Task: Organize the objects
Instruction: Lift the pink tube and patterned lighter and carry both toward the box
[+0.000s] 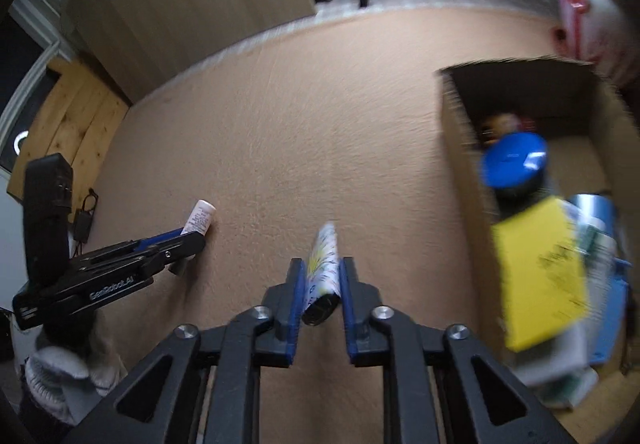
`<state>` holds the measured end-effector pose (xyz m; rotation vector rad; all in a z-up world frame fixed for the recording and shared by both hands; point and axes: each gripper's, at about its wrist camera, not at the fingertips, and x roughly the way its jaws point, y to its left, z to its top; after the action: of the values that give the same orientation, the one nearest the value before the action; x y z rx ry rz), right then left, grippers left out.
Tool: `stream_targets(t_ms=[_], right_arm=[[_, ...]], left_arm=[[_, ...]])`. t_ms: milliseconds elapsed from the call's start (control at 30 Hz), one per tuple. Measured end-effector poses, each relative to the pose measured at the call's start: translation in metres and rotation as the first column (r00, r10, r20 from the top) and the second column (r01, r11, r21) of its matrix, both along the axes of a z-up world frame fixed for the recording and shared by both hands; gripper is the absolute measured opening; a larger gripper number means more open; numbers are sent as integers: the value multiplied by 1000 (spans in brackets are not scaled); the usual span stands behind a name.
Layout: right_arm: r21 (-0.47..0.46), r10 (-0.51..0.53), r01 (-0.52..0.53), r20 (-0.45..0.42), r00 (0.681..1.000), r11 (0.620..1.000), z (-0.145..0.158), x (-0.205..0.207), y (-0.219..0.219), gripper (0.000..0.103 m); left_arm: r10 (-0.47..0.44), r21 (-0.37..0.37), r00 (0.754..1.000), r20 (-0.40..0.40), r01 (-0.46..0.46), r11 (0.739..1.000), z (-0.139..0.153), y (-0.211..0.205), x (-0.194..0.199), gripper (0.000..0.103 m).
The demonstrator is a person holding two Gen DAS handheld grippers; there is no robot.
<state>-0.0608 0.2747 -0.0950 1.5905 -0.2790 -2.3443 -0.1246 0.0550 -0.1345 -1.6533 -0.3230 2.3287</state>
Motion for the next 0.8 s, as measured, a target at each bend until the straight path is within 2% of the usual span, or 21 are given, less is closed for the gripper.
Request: stream_targets(t_ms=[300, 400, 500, 567, 633, 700, 800], right_arm=[[9, 10, -11, 21, 1000, 1000, -4, 9, 10, 10], [6, 43, -43, 53, 998, 999, -8, 18, 7, 10], [-33, 82, -78, 123, 989, 996, -23, 25, 4, 11], [-8, 88, -87, 129, 988, 996, -28, 29, 2, 11], [35, 81, -86, 120, 989, 996, -31, 27, 0, 18], [34, 81, -86, 121, 989, 996, -33, 23, -2, 26], [65, 102, -110, 121, 987, 992, -38, 18, -12, 27]], left_arm=[[-39, -44, 999, -5, 39, 998, -3, 21, -2, 21], [-33, -40, 999, -4, 33, 999, -4, 18, 2, 21], [-23, -35, 1000, 3, 23, 999, -6, 14, 4, 21], [-21, -33, 1000, 8, 22, 999, -7, 13, 6, 21], [-26, -36, 1000, 9, 26, 999, -8, 12, 9, 21], [-28, -36, 999, 14, 29, 999, -10, 15, 9, 21], [-40, -37, 999, 19, 40, 999, -12, 18, 12, 21]])
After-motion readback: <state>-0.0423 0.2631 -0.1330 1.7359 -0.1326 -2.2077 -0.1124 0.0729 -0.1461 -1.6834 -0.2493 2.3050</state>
